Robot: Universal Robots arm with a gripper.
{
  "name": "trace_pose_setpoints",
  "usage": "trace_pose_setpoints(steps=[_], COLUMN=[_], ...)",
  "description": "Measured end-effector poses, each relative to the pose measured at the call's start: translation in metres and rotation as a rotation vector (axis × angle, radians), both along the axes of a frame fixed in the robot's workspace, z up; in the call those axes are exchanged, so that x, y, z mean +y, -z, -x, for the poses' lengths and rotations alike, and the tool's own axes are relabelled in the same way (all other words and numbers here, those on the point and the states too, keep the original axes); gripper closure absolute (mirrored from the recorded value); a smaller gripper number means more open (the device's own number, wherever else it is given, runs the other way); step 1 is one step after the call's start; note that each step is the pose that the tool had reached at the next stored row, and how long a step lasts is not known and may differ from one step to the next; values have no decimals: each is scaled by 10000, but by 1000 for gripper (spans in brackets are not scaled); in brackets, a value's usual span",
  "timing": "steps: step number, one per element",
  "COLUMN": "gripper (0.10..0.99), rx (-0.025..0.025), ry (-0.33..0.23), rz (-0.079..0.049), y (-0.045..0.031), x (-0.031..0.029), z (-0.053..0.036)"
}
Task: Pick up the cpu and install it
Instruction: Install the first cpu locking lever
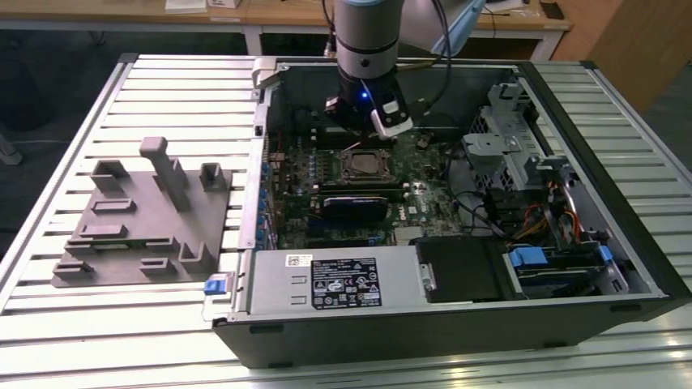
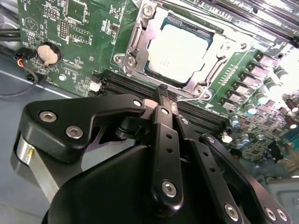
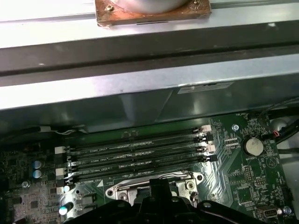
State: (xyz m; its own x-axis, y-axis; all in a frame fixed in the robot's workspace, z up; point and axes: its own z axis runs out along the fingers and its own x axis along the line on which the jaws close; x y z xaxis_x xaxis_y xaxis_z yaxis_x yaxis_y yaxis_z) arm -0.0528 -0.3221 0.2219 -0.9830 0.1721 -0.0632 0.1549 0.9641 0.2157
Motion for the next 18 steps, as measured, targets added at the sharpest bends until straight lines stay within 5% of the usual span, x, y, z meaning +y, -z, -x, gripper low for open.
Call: trace_pose_setpoints(steps=[18], gripper=[980], rx=[-2], ry=[167], rz=[69], y=[41], x=[29], z=[-55])
